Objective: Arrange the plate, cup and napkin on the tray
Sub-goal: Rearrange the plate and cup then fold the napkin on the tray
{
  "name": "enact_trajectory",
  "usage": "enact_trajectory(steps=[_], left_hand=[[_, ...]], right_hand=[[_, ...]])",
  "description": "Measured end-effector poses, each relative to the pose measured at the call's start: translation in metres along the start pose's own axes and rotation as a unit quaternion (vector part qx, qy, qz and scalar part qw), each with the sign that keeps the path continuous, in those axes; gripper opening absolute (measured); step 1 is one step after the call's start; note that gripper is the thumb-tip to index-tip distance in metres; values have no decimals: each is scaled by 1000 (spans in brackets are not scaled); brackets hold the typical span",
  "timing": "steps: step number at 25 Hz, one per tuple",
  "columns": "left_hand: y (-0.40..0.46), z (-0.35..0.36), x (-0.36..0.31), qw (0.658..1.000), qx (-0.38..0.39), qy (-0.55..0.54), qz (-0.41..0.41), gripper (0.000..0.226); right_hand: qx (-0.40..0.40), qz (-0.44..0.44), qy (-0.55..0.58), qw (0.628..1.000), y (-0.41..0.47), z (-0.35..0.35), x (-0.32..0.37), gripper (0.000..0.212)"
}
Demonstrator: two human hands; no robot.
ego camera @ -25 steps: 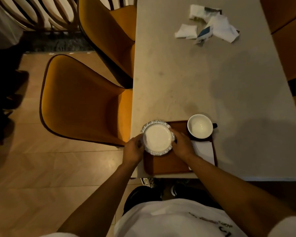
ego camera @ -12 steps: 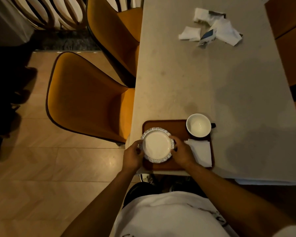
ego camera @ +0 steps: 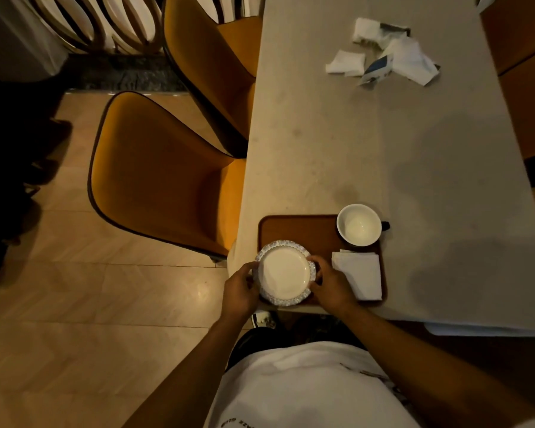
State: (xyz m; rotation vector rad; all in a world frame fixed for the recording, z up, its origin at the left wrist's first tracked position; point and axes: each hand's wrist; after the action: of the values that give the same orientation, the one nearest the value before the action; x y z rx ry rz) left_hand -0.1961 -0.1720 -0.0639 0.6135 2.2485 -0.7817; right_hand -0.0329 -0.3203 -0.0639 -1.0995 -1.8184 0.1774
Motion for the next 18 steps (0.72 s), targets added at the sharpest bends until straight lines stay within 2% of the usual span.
enact_trajectory(steps=[14,16,18], left_hand=[[-7,-8,-1,999,30,-11,19,37],[-3,-10,0,999,36,25,25,39],[4,-13,-1,992,43,110,37,40]], right_hand=[[-8,-3,3,1000,-10,3,3,60],[1,-3,1,1000,-11,4,5,59],[10,-4,2,1000,-12,2,4,56]])
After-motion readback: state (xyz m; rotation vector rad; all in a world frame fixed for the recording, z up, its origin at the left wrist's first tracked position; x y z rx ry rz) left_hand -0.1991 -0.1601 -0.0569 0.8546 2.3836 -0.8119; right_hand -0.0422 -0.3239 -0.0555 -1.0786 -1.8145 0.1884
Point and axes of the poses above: each hand's wrist, its own y-axis towards the middle knuckle, its own z-axis out of the palm, x = y × z, and after that the axes turned 4 degrees about y, right-handed
